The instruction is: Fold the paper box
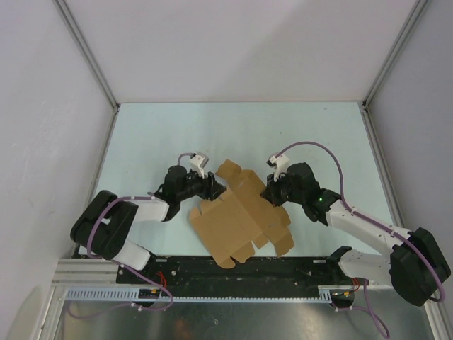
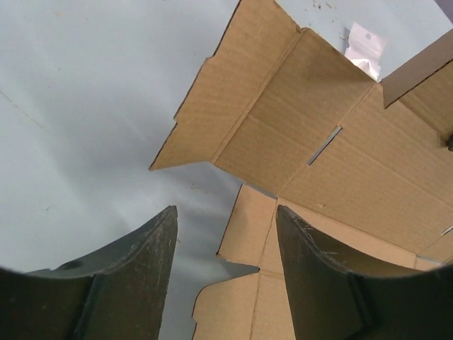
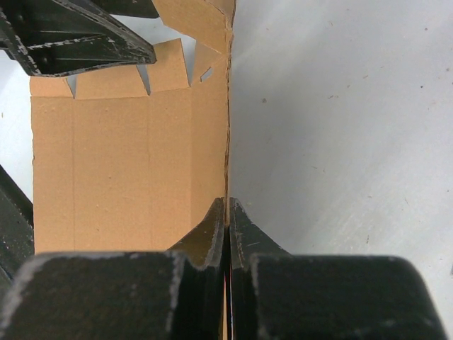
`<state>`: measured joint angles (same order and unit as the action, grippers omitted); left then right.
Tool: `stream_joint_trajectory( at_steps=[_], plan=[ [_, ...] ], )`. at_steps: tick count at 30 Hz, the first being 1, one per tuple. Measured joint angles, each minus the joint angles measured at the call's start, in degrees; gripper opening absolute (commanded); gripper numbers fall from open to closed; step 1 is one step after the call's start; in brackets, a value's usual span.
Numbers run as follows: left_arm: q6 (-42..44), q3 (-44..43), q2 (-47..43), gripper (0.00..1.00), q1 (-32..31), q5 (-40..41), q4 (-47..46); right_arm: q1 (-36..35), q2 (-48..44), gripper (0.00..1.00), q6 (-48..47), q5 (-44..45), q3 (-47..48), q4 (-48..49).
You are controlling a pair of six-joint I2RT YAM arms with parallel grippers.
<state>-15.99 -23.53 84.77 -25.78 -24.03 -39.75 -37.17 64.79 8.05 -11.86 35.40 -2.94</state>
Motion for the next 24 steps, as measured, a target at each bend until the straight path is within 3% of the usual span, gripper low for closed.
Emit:
stream_joint_trajectory(
  at_steps=[24],
  plan=[
    [2.64, -3.96, 4.22, 0.38, -4.52, 3.87, 5.03, -0.7, -0.31, 0.02, 0.0, 0.68, 0.0, -0.26]
  ],
)
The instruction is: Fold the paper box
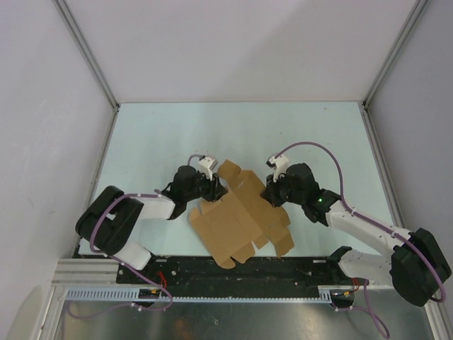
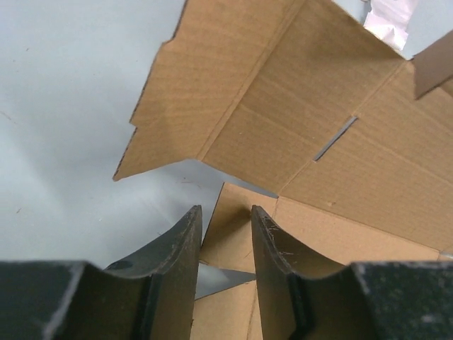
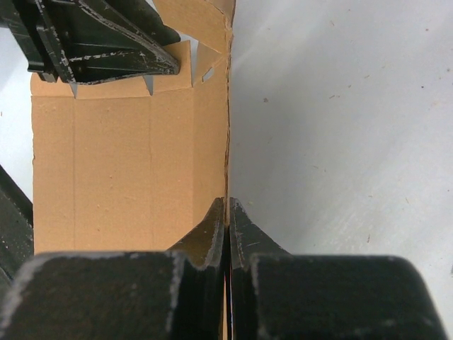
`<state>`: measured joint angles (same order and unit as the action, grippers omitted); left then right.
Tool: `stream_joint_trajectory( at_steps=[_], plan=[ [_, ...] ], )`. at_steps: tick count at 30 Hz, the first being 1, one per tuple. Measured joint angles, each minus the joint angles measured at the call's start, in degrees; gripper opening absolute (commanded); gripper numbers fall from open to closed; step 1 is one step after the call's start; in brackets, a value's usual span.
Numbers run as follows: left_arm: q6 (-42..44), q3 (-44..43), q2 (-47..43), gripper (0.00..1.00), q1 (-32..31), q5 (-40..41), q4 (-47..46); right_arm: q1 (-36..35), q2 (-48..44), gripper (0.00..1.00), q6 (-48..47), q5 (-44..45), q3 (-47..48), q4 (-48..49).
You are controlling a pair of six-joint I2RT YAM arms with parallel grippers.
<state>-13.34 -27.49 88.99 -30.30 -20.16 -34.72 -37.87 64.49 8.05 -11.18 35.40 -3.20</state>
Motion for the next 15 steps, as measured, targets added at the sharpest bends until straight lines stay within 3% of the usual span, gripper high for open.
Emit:
stream_joint_trajectory(
  at_steps=[15],
  plan=[
    [1.62, 0.0, -3.98, 0.27, -3.74, 5.46, 2.8, -0.15, 0.0, 0.01, 0.02, 0.81, 0.0, -0.42]
  ],
)
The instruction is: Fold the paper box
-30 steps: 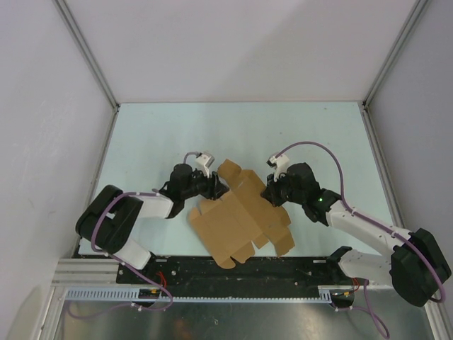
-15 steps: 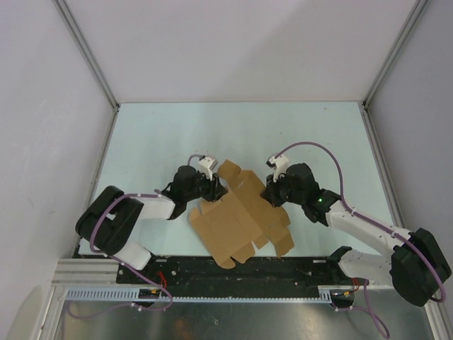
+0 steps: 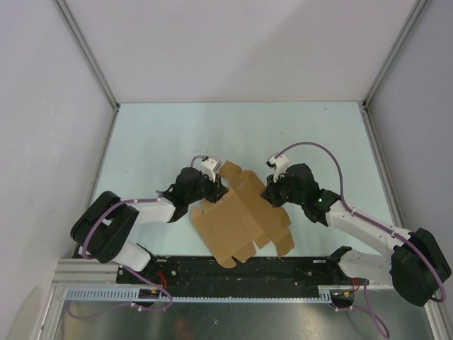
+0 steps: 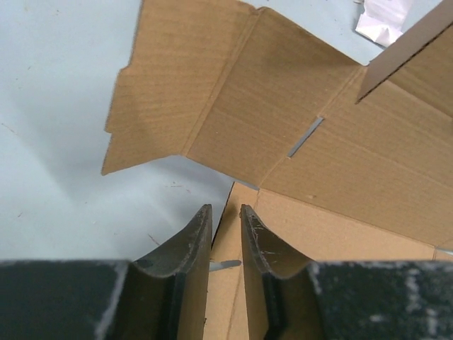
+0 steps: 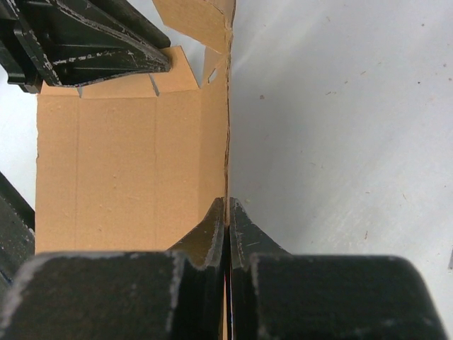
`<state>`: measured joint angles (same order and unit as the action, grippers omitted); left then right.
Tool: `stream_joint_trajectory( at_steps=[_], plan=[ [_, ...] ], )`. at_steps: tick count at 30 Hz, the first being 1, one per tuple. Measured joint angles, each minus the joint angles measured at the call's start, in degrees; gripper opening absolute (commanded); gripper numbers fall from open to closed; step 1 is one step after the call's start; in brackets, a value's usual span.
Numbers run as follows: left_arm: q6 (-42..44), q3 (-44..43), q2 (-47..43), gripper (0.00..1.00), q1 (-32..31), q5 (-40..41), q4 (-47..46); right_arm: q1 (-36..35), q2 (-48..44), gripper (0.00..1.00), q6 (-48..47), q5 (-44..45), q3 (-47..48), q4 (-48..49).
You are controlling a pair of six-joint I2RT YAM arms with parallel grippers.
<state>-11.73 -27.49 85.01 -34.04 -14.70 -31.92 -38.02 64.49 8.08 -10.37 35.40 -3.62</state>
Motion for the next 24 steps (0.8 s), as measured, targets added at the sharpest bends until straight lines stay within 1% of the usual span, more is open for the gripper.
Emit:
stream_joint_trajectory(
  at_steps=[5, 11, 16, 24],
  plan=[
    [0.35, -0.02, -0.09, 0.25, -2.1, 1.66, 0.13, -0.09, 0.0, 0.02, 0.02, 0.46, 0.0, -0.09],
    [1.38, -1.18, 0.2, 0.23, -7.43, 6.84, 1.95, -0.13, 0.02, 0.02, 0.02, 1.25, 0.0, -0.24],
    [1.97, -1.95, 0.5, 0.2, -11.26, 12.76, 3.15, -0.44, 0.26, 0.02, 0.04, 1.99, 0.0, -0.22],
    [2.73, -3.85, 3.19, 0.2, -16.94, 24.39, 4.2, -0.98, 0.7, 0.02, 0.07, 2.89, 0.0, -0.42]
  ],
)
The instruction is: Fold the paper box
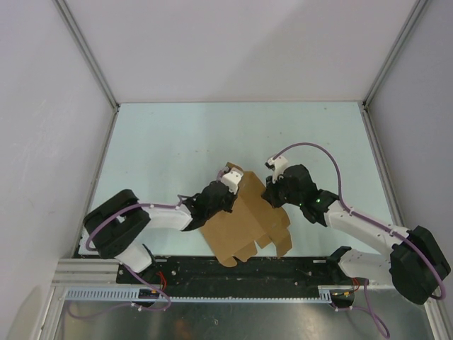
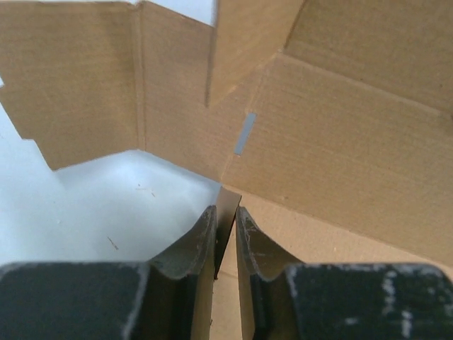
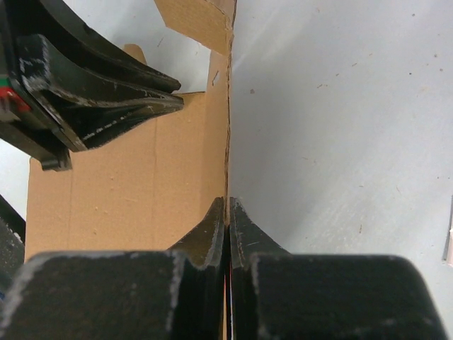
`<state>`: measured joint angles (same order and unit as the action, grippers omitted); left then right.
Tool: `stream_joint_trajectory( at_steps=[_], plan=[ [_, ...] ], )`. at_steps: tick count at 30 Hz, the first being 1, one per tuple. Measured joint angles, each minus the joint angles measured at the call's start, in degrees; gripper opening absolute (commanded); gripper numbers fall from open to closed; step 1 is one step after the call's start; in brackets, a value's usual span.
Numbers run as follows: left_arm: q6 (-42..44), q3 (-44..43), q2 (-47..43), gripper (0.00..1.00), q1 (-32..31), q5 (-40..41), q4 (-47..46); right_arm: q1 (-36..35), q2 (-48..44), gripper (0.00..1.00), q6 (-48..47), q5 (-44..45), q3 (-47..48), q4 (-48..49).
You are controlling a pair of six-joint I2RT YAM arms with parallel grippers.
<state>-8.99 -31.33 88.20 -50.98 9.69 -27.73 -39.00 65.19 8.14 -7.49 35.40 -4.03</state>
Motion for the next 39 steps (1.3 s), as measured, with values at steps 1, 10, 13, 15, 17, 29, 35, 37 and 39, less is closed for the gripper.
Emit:
stream_joint_trajectory(
  at_steps=[1, 10, 13, 15, 17, 29, 35, 37, 39],
  plan=[
    [0.04, -0.46, 0.72, 0.2, -0.92, 1.81, 0.04, -0.13, 0.04, 0.02, 0.0, 0.22, 0.0, -0.02],
    [0.96, -3.54, 5.84, 0.18, -7.76, 15.72, 1.4, -0.59, 0.39, 0.02, 0.17, 1.25, 0.0, -0.07],
    [1.53, -3.61, 6.05, 0.18, -9.14, 18.4, 1.55, -0.59, 0.39, 0.02, 0.17, 1.51, 0.0, -0.07],
    [2.03, -3.61, 6.34, 0.18, -10.16, 19.89, 1.57, -0.59, 0.39, 0.02, 0.17, 1.64, 0.0, -0.07],
    [2.58, -3.61, 6.78, 0.18, -11.06, 20.98, 1.51, -0.59, 0.44, 0.02, 0.17, 1.66, 0.0, -0.07],
    [4.74, -3.91, 11.39, 0.23, -16.46, 29.97, -1.75, -0.59, 0.59, 0.03, 0.15, 1.64, 0.0, -0.11],
    [6.05, -6.05, 15.61, 0.25, -20.04, 38.36, -2.62, -0.59, 0.59, 0.03, 0.17, 1.62, 0.0, -0.81],
    [6.43, -6.38, 16.41, 0.27, -20.7, 40.15, -2.95, -0.59, 0.59, 0.03, 0.17, 1.62, 0.0, -0.9],
    [6.49, -6.45, 16.68, 0.29, -21.07, 41.48, -3.08, -0.59, 0.59, 0.03, 0.17, 1.62, 0.0, -0.9]
  ],
)
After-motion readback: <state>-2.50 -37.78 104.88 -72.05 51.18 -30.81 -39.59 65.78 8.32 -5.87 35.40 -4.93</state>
